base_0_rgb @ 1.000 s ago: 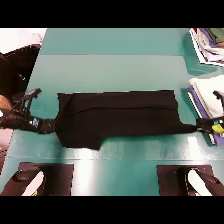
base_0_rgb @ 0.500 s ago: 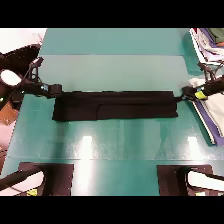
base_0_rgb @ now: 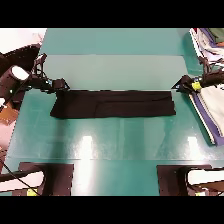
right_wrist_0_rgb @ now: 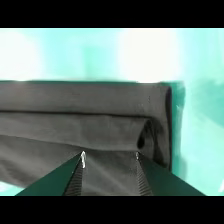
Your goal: Fold the shirts.
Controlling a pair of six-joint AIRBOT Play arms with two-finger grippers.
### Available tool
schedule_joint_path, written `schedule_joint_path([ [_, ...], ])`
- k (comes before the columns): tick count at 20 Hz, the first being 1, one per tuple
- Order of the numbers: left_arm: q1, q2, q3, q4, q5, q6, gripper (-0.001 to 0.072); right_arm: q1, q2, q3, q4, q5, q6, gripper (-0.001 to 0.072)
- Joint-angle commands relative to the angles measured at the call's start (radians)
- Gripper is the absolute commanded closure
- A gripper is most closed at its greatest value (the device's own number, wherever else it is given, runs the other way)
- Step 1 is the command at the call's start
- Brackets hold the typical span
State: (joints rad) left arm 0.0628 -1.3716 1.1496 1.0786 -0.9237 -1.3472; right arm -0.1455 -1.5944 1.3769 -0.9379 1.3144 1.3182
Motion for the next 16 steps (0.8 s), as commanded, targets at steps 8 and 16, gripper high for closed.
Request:
schedule_joint_path([
  [8,-0.021,-0.006,0.058,-0.119,-0.14,-0.006,0.0669,-0.133,-0.06,-0.248,0.117,0.048,-0.091,0.0179],
  [16,-0.246,-0.058,0.066,-0.126,0.057,-0.091,0.068,-0.01,-0.057,-0.183,0.135,-0.009,-0.159,0.0696],
])
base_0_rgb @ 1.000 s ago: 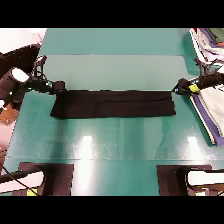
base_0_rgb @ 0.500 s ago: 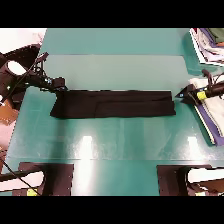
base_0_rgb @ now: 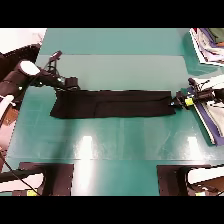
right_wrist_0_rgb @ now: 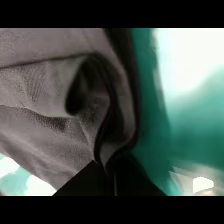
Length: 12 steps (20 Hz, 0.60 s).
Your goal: Fold the shirts.
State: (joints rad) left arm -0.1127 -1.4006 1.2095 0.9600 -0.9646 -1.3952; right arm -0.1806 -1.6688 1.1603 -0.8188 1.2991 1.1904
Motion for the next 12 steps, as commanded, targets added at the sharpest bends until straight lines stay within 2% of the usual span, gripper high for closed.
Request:
schedule_joint_path([
  [1,-0.098,-0.062,0.031,-0.016,0.114,-0.047,0.068,0.026,0.041,0.065,0.016,0.025,-0.031,0.0696],
  [5,-0.224,-0.246,0.194,-0.051,0.08,-0.047,0.0679,0.051,0.158,0.219,0.114,0.118,0.01,0.0697],
  [9,-0.352,-0.406,0.331,-0.056,0.076,-0.049,0.068,0.156,0.233,0.349,0.217,0.115,0.044,0.0697],
  [12,-0.397,-0.485,0.392,-0.056,0.078,-0.076,0.068,0.253,0.237,0.443,0.225,0.11,0.078,0.0697],
])
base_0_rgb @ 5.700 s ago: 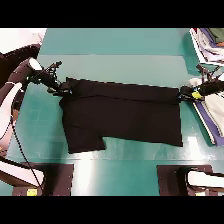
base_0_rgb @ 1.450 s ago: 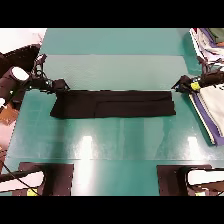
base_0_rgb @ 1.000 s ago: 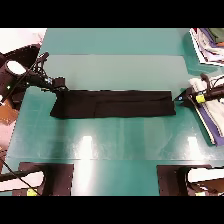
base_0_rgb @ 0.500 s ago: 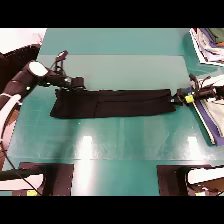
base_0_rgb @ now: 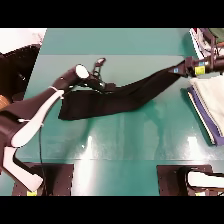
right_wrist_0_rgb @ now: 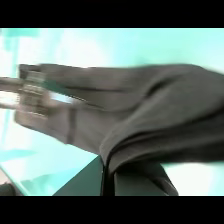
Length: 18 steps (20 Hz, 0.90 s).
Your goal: Fold the shirts.
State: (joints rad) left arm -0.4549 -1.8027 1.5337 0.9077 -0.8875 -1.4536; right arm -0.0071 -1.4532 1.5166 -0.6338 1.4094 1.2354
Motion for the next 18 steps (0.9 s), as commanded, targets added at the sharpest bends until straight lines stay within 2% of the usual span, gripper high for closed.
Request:
schedule_joint_path([
  [1,-0.062,-0.097,0.074,-0.004,-0.003,-0.017,0.068,0.112,0.021,0.111,0.04,-0.01,0.033,0.0697],
  [8,-0.059,-0.111,0.075,0.019,-0.021,-0.016,0.068,0.275,0.005,0.208,0.04,-0.082,0.038,0.0697],
  [11,-0.014,-0.109,0.153,0.031,-0.137,-0.013,0.068,0.348,-0.049,0.278,0.04,-0.08,0.027,0.0697],
  [14,0.094,-0.053,0.248,0.107,-0.275,-0.013,0.068,0.454,-0.129,0.377,0.04,-0.082,0.027,0.0696],
  [18,0.304,0.151,0.272,0.281,-0.332,-0.013,0.0679,0.635,-0.269,0.493,0.04,-0.118,0.027,0.0696],
])
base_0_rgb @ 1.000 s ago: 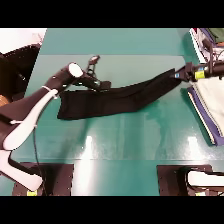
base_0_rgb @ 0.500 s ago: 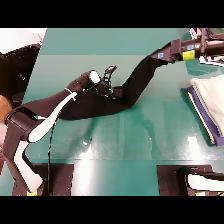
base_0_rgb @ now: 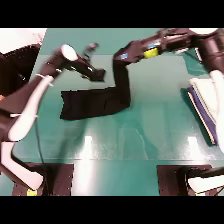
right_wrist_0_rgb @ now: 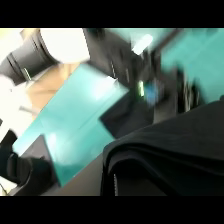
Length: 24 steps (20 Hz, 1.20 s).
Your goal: Fold the shirts.
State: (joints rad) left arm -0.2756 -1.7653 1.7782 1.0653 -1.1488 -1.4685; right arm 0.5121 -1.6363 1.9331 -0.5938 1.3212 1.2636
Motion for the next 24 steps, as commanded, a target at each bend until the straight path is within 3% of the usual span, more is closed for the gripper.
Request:
schedule_joint_path([
  [1,0.183,0.172,0.027,0.172,-0.085,0.002,0.0679,0.169,-0.125,0.097,0.001,-0.072,-0.001,0.0696],
  [4,0.332,0.312,0.027,0.24,-0.094,0.003,0.0679,0.31,-0.23,0.117,0.0,-0.233,-0.03,0.0692],
  [5,0.377,0.348,0.027,0.24,-0.093,0.003,0.0679,0.349,-0.261,0.117,0.0,-0.278,-0.069,0.0602],
  [6,0.412,0.371,0.027,0.24,-0.093,0.003,0.0679,0.377,-0.285,0.117,-0.001,-0.316,-0.09,0.0374],
  [7,0.441,0.391,0.027,0.24,-0.095,0.003,0.0679,0.395,-0.306,0.117,-0.002,-0.342,-0.102,0.0226],
  [12,0.476,0.407,0.024,0.233,-0.15,0.011,0.0678,0.296,-0.295,0.088,-0.013,-0.176,-0.048,0.0281],
  [19,0.476,0.406,0.023,0.214,-0.162,0.01,0.0679,0.006,-0.056,-0.415,-0.24,-0.142,0.019,0.0285],
  [20,0.475,0.406,0.023,0.206,-0.161,0.01,0.0679,-0.04,-0.03,-0.496,-0.235,-0.162,0.034,0.0275],
  [22,0.475,0.406,0.023,0.179,-0.159,0.01,0.0678,-0.103,-0.008,-0.612,-0.227,-0.205,0.087,0.0097],
  [24,0.475,0.404,0.023,0.158,-0.154,0.01,0.0679,-0.132,-0.025,-0.679,-0.135,-0.248,0.085,0.0085],
])
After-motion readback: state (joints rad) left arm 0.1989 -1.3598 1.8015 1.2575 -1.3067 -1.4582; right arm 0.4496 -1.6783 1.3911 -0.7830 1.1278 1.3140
